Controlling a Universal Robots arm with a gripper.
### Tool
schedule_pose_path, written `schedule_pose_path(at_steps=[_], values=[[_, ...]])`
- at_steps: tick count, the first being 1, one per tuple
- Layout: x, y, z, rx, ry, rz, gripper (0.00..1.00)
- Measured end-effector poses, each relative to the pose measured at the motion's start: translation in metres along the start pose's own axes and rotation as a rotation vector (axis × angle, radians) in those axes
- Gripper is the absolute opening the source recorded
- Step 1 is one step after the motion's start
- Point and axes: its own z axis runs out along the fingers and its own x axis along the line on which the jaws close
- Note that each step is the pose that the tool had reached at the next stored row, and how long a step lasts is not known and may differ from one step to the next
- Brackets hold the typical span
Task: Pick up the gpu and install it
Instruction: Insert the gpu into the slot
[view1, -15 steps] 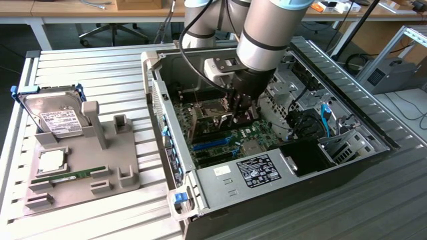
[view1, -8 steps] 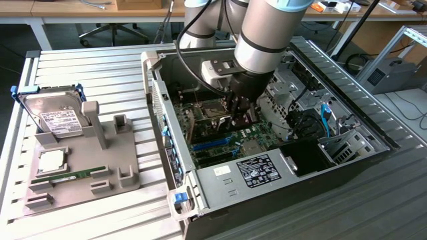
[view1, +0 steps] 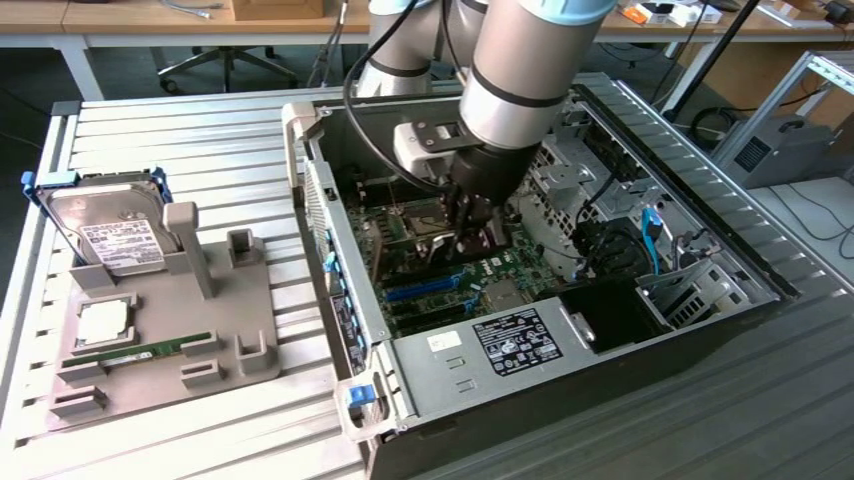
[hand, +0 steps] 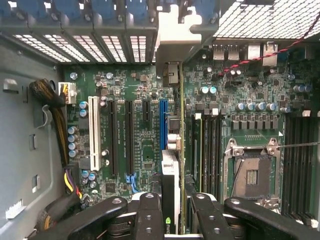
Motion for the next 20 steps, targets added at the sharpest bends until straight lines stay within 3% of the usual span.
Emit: schedule_pose_path(at_steps=[5,20], values=[[0.0004,0.0023,0.0054,0.0003,-0.0001,-0.002,0.27],[0.0004,0.0066,0.0062,0.0006,-0.0007,-0.003,0.27]])
